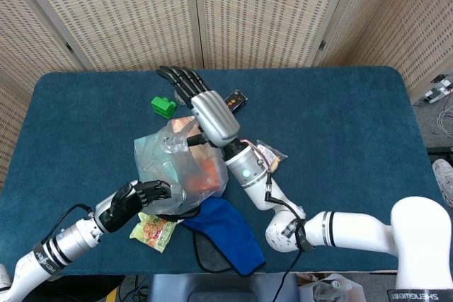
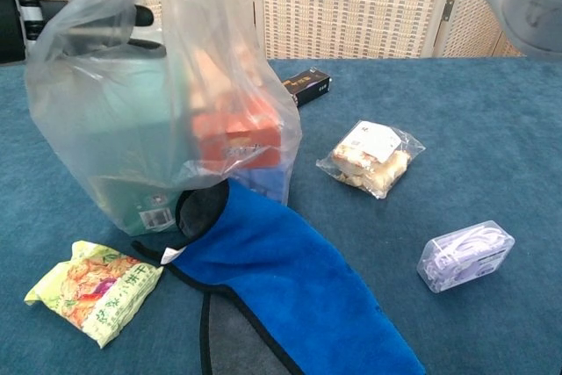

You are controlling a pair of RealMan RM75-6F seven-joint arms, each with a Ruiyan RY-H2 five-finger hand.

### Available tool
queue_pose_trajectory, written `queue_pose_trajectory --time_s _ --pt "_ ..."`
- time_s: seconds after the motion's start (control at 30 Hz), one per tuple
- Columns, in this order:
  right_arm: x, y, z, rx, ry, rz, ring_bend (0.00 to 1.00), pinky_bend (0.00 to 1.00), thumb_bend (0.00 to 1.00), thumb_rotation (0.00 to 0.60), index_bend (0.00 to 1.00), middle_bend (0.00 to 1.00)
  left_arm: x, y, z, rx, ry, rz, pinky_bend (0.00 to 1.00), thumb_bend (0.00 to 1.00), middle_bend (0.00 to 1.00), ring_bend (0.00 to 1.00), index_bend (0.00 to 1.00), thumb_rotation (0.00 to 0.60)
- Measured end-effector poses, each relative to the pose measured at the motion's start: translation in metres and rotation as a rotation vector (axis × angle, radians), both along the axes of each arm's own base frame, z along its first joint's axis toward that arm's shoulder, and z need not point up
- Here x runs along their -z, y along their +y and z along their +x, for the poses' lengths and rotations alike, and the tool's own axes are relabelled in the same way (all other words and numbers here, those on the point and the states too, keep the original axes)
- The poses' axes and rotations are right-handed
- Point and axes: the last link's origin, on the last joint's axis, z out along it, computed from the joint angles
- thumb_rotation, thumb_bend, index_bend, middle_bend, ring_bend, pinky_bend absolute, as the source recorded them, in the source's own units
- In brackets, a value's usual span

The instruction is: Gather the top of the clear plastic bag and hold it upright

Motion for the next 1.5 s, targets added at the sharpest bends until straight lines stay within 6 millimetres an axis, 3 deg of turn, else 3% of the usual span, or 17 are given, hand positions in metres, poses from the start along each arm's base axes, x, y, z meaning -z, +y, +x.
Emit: queue_pose_trajectory --time_s 1.0,1.23,1.5 --pt "-0.051 0.004 -0.058 0.040 -0.074 0.040 0.00 0.00 0.00 0.600 0.00 0.00 -0.016 0.015 0.003 -0.111 -0.075 0.038 0.14 0.09 0.31 0.29 0.32 0.080" --pt "-0.055 0.012 -0.058 0.010 -0.051 0.051 0.00 0.00 0.00 0.600 0.00 0.00 -0.016 0.018 0.005 -0.140 -0.113 0.036 0.12 0.09 0.31 0.28 0.30 0.078" --pt "-0.057 0.019 -0.044 -0.025 -0.035 0.053 0.00 0.00 0.00 0.600 0.00 0.00 -0.013 0.022 0.013 -0.128 -0.123 0.017 0.10 0.09 0.31 0.27 0.28 0.050"
